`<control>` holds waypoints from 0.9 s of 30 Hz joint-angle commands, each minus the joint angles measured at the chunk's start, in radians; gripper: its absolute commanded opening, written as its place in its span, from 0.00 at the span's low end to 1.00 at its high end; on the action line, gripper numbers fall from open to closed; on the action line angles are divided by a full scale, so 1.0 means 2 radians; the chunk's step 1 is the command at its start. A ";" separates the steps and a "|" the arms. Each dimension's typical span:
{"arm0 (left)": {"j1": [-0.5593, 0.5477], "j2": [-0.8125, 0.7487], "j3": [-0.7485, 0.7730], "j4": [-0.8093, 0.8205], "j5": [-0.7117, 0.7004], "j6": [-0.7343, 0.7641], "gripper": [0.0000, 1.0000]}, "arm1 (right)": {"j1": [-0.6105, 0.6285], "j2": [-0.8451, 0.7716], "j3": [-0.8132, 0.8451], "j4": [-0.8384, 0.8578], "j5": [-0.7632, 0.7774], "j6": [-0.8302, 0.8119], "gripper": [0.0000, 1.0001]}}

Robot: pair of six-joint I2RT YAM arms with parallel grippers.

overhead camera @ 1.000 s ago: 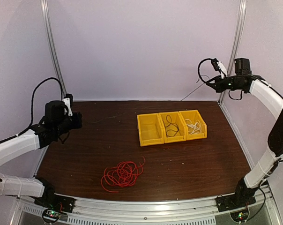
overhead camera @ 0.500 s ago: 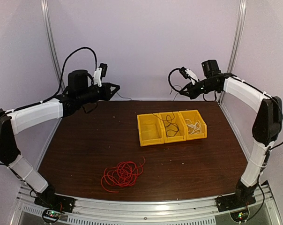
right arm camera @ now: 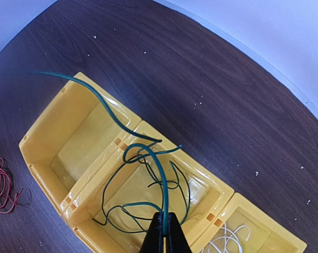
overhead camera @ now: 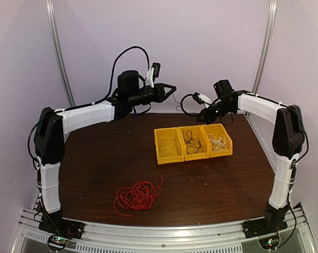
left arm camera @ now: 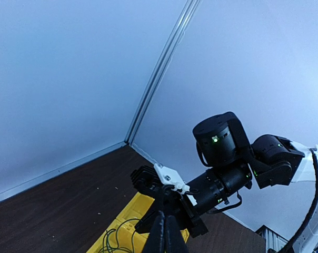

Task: Untangle the cables
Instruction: Place the untangled cable in the bin.

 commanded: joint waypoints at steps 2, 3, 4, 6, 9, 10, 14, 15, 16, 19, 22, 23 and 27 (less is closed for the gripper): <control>-0.016 0.044 0.026 0.043 0.003 -0.030 0.00 | 0.001 0.012 -0.033 -0.004 -0.017 0.006 0.00; -0.017 0.050 0.024 0.045 0.002 -0.035 0.00 | 0.001 0.016 -0.037 -0.006 -0.019 0.007 0.00; -0.018 0.057 0.024 0.046 0.002 -0.039 0.00 | 0.001 0.020 -0.039 -0.006 -0.022 0.008 0.00; -0.021 0.068 0.021 0.045 0.001 -0.046 0.00 | 0.001 0.025 -0.044 -0.007 -0.030 0.014 0.00; -0.027 0.075 0.007 0.043 -0.008 -0.048 0.00 | 0.001 0.027 -0.048 -0.008 -0.043 0.018 0.02; -0.029 0.077 0.003 0.043 -0.012 -0.048 0.00 | 0.001 0.026 -0.050 -0.009 -0.044 0.018 0.06; -0.033 0.085 -0.004 0.043 -0.016 -0.052 0.00 | 0.000 0.021 -0.052 -0.030 -0.040 0.004 0.17; -0.033 0.086 -0.004 0.042 -0.017 -0.053 0.00 | -0.002 0.016 -0.055 -0.035 -0.042 -0.001 0.19; -0.033 0.088 -0.004 0.042 -0.019 -0.054 0.00 | -0.003 0.008 -0.060 -0.039 -0.047 -0.006 0.22; -0.033 0.090 -0.003 0.041 -0.025 -0.055 0.00 | -0.008 -0.028 -0.080 -0.044 -0.051 -0.021 0.31; -0.032 0.092 -0.001 0.044 -0.029 -0.053 0.00 | -0.021 -0.056 -0.098 -0.055 -0.041 -0.038 0.37; -0.033 0.088 -0.002 0.046 -0.031 -0.049 0.00 | -0.025 -0.064 -0.103 -0.058 -0.032 -0.042 0.38; -0.033 0.070 -0.010 0.062 -0.034 -0.039 0.00 | -0.040 -0.072 -0.115 -0.070 0.036 -0.053 0.39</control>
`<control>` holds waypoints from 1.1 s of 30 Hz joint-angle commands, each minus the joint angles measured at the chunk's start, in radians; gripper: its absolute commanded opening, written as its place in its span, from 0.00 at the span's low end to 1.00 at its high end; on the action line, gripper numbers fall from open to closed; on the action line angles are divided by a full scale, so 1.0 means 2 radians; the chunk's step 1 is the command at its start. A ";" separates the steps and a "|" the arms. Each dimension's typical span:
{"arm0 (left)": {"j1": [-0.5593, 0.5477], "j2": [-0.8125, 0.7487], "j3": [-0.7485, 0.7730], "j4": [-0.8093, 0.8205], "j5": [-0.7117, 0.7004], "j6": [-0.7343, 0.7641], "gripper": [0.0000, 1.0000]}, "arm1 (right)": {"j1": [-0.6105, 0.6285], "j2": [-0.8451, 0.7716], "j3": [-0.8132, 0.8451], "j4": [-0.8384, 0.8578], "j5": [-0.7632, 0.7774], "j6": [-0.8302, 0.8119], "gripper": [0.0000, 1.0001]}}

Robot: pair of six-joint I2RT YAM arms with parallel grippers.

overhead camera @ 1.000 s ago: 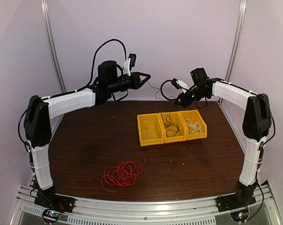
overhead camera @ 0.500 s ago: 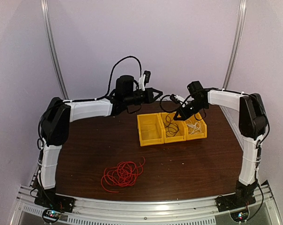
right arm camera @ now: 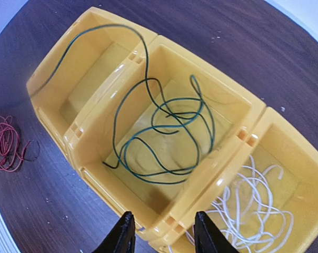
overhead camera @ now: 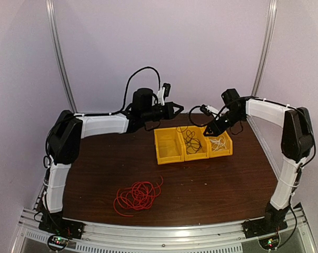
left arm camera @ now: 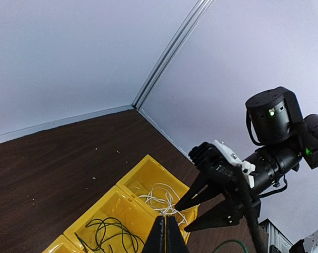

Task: Untangle the cables
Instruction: Place the untangled cable in the bin.

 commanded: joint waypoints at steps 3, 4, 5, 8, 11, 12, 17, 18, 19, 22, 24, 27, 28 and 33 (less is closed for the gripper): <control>-0.002 -0.028 -0.022 0.060 -0.006 0.010 0.00 | -0.019 -0.020 -0.013 -0.022 0.124 -0.019 0.39; -0.002 -0.030 -0.023 0.064 -0.006 0.007 0.00 | -0.021 -0.021 -0.014 -0.021 0.133 -0.019 0.39; -0.002 -0.030 -0.022 0.067 -0.005 0.003 0.00 | -0.022 -0.026 -0.015 -0.017 0.137 -0.017 0.39; -0.002 -0.023 -0.020 0.070 -0.002 -0.002 0.00 | -0.024 -0.045 -0.016 -0.011 0.112 -0.022 0.38; -0.002 -0.012 -0.014 0.066 0.001 -0.006 0.00 | -0.024 -0.088 -0.022 0.002 0.032 -0.046 0.38; -0.002 -0.010 -0.013 0.066 0.002 -0.007 0.00 | -0.024 -0.101 -0.023 0.008 -0.003 -0.050 0.39; -0.005 -0.001 -0.008 0.070 0.011 -0.012 0.00 | -0.010 -0.142 -0.016 0.068 -0.114 -0.025 0.51; -0.006 -0.001 -0.008 0.071 0.014 -0.012 0.00 | -0.003 -0.139 -0.010 0.074 -0.123 -0.022 0.53; -0.007 -0.001 -0.007 0.071 0.017 -0.011 0.00 | 0.005 -0.132 0.000 0.075 -0.128 -0.019 0.54; -0.010 -0.001 -0.002 0.068 0.024 -0.010 0.00 | 0.034 -0.099 0.038 0.056 -0.131 -0.021 0.54; -0.012 -0.001 0.001 0.065 0.030 -0.008 0.00 | 0.048 -0.079 0.058 0.047 -0.128 -0.021 0.55; -0.013 -0.004 0.002 0.060 0.034 -0.004 0.00 | 0.060 -0.063 0.073 0.049 -0.125 -0.021 0.55; -0.013 -0.004 0.002 0.059 0.035 -0.004 0.00 | 0.062 -0.059 0.076 0.047 -0.127 -0.023 0.55; -0.014 -0.007 0.002 0.059 0.040 -0.004 0.00 | 0.067 -0.047 0.082 0.040 -0.130 -0.027 0.47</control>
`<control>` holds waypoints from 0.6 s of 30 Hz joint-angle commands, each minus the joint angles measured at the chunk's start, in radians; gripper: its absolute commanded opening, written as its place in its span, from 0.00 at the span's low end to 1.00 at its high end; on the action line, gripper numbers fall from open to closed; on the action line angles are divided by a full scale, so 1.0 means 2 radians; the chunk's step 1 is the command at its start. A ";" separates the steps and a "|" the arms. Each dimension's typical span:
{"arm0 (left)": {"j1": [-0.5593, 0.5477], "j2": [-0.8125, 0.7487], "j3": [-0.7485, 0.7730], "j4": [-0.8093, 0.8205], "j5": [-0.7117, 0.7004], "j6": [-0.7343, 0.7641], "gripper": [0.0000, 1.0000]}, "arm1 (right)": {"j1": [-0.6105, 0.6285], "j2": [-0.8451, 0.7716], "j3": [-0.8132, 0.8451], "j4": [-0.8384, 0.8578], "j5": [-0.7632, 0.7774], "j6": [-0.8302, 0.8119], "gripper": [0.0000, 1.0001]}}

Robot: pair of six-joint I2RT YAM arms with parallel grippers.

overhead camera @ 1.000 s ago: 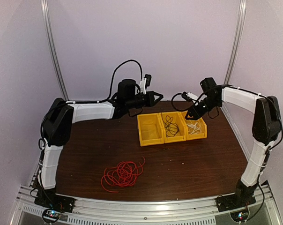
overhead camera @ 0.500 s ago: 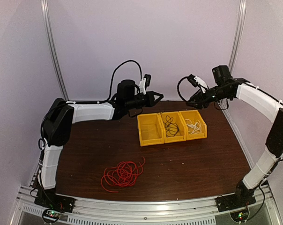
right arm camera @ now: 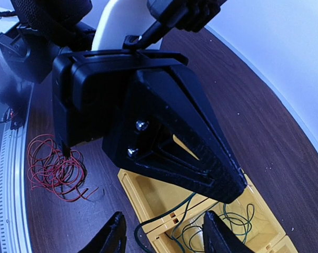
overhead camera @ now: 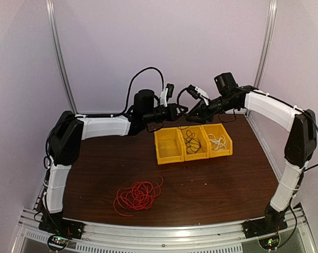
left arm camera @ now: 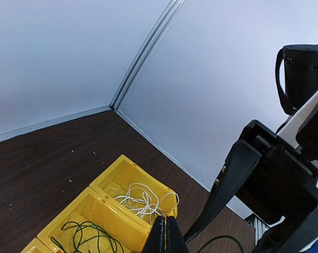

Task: Untangle the cables
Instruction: Place the untangled cable in the bin.

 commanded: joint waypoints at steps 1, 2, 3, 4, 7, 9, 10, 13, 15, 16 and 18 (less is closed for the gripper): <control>-0.002 -0.005 0.014 0.019 0.013 0.004 0.00 | 0.002 -0.002 0.017 -0.005 -0.013 0.001 0.45; -0.002 -0.005 0.013 0.019 0.013 0.004 0.00 | 0.002 -0.002 0.015 -0.005 -0.012 0.001 0.42; -0.002 -0.005 0.012 0.019 0.013 0.004 0.00 | 0.002 -0.003 0.013 -0.005 -0.011 0.001 0.36; -0.002 -0.005 0.012 0.019 0.013 0.004 0.00 | 0.002 -0.003 0.011 -0.004 -0.010 0.000 0.30; -0.002 -0.006 0.010 0.018 0.012 0.005 0.00 | 0.002 -0.007 0.002 0.004 0.003 0.006 0.13; -0.002 -0.008 0.011 0.008 0.009 0.012 0.00 | 0.002 -0.010 -0.003 0.009 0.015 0.008 0.01; -0.001 -0.013 0.012 -0.002 0.006 0.023 0.05 | 0.002 -0.011 -0.003 0.011 0.027 0.009 0.00; 0.004 -0.041 0.001 -0.040 -0.013 0.059 0.25 | -0.006 -0.019 0.010 0.005 0.063 0.013 0.00; 0.015 -0.071 -0.019 -0.065 -0.021 0.082 0.37 | -0.013 -0.026 0.026 -0.013 0.074 0.008 0.00; 0.021 -0.088 -0.031 -0.079 -0.026 0.092 0.41 | -0.017 -0.033 0.030 -0.020 0.082 0.004 0.00; 0.038 -0.122 -0.055 -0.111 -0.035 0.109 0.45 | -0.019 -0.047 0.029 -0.027 0.107 -0.004 0.00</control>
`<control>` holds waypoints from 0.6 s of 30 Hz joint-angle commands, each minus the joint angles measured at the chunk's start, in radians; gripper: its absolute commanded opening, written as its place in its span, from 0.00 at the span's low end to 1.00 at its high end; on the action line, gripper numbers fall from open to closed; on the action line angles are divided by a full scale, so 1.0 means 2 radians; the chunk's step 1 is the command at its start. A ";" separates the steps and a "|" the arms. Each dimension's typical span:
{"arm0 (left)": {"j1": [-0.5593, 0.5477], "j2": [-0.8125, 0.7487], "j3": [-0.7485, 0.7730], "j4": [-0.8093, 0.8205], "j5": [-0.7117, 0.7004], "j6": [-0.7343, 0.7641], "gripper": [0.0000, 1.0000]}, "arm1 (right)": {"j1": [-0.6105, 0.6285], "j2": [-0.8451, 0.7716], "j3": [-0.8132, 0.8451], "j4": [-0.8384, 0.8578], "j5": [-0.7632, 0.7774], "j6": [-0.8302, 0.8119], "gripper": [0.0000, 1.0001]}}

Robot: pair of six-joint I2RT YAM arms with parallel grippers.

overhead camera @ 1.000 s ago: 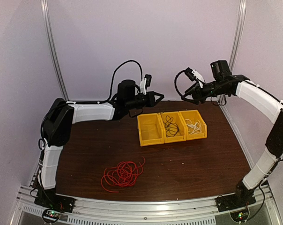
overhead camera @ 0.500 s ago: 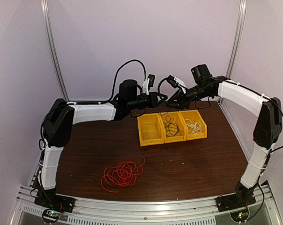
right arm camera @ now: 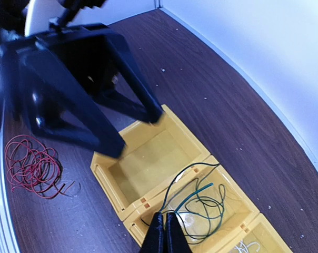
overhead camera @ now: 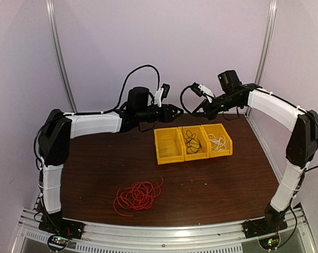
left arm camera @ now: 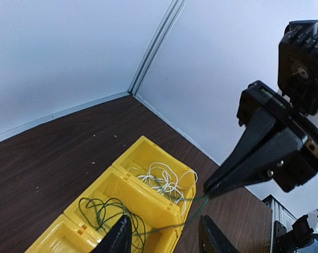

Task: Untangle the cables
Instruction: Place the untangled cable in the bin.

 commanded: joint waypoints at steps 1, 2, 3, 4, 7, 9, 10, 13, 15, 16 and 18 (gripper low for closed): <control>0.041 -0.101 -0.041 -0.065 -0.028 0.063 0.46 | -0.011 -0.051 0.016 -0.017 0.064 -0.015 0.00; 0.051 -0.117 -0.052 -0.081 -0.033 0.072 0.47 | -0.011 -0.054 0.010 -0.015 0.071 -0.016 0.00; 0.061 -0.133 -0.061 -0.099 -0.037 0.079 0.47 | -0.011 -0.054 0.002 -0.012 0.077 -0.017 0.00; 0.073 -0.147 -0.070 -0.116 -0.041 0.085 0.47 | -0.011 -0.052 -0.005 -0.007 0.081 -0.016 0.00; 0.115 -0.197 -0.103 -0.139 -0.040 0.082 0.47 | -0.011 -0.028 -0.017 -0.002 0.095 -0.015 0.00; 0.146 -0.240 -0.145 -0.118 -0.059 0.038 0.49 | -0.011 -0.004 -0.013 -0.004 0.106 -0.012 0.00; 0.158 -0.257 -0.160 -0.112 -0.059 0.028 0.49 | -0.011 0.009 -0.010 -0.005 0.112 -0.010 0.00; 0.173 -0.295 -0.185 -0.129 -0.075 0.059 0.49 | -0.011 0.047 0.008 -0.006 0.118 0.001 0.00; 0.174 -0.316 -0.212 -0.138 -0.096 0.085 0.49 | -0.011 0.073 0.023 -0.010 0.116 0.007 0.00; 0.174 -0.325 -0.225 -0.142 -0.104 0.098 0.49 | -0.010 0.088 0.032 -0.017 0.111 0.008 0.00; 0.174 -0.341 -0.253 -0.145 -0.120 0.122 0.49 | -0.007 0.112 0.045 -0.029 0.106 0.010 0.00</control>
